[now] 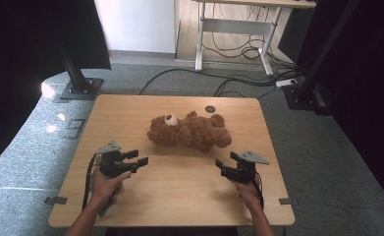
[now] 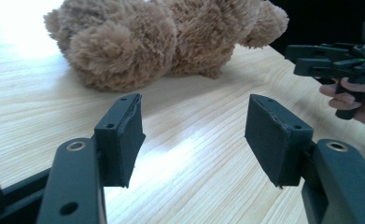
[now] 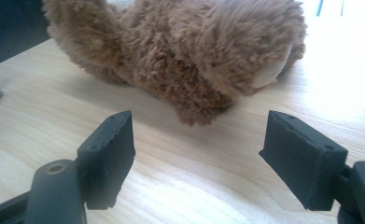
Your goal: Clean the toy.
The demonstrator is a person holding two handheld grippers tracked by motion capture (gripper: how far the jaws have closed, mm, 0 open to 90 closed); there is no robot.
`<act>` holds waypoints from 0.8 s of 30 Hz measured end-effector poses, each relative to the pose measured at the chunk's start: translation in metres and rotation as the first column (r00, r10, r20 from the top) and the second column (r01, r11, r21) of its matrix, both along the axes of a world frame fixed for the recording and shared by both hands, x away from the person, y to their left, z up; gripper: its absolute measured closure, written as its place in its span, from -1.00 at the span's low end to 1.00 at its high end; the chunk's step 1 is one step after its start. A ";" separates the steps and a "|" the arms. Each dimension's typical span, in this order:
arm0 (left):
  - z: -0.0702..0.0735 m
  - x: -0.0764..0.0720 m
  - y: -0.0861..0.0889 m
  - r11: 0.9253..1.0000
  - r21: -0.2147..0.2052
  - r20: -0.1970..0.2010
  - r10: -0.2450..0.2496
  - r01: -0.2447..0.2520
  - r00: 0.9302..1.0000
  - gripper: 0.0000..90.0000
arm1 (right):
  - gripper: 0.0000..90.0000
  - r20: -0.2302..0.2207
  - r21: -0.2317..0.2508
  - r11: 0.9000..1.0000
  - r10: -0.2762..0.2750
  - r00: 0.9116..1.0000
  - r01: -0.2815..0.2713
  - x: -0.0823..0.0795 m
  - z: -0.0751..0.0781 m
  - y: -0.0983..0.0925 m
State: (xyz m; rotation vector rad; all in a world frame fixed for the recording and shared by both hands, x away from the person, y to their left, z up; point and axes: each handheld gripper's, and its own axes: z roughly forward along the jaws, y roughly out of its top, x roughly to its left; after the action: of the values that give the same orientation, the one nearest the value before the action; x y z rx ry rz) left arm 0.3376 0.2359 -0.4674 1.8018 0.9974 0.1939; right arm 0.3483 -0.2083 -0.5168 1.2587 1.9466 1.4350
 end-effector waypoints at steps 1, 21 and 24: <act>0.000 -0.001 0.002 1.000 -0.004 -0.004 0.000 0.000 1.000 -0.19 | -0.46 0.001 0.001 1.000 0.004 1.000 -0.004 -0.001 0.000 0.000; -0.013 -0.035 0.059 0.998 -0.025 -0.034 0.059 -0.060 0.998 -0.21 | -0.43 -0.023 -0.018 0.999 0.034 0.999 -0.035 -0.029 -0.010 -0.022; -0.014 -0.038 0.061 0.998 -0.027 -0.036 0.060 -0.061 0.998 -0.21 | -0.43 -0.026 -0.016 0.999 0.036 0.999 -0.036 -0.029 -0.011 -0.022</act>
State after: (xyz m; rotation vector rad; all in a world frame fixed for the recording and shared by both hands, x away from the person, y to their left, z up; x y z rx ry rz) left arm 0.3000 0.2965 -0.4817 1.7566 1.0752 0.1851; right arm 0.3194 -0.2302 -0.5281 1.2471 2.0034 1.4239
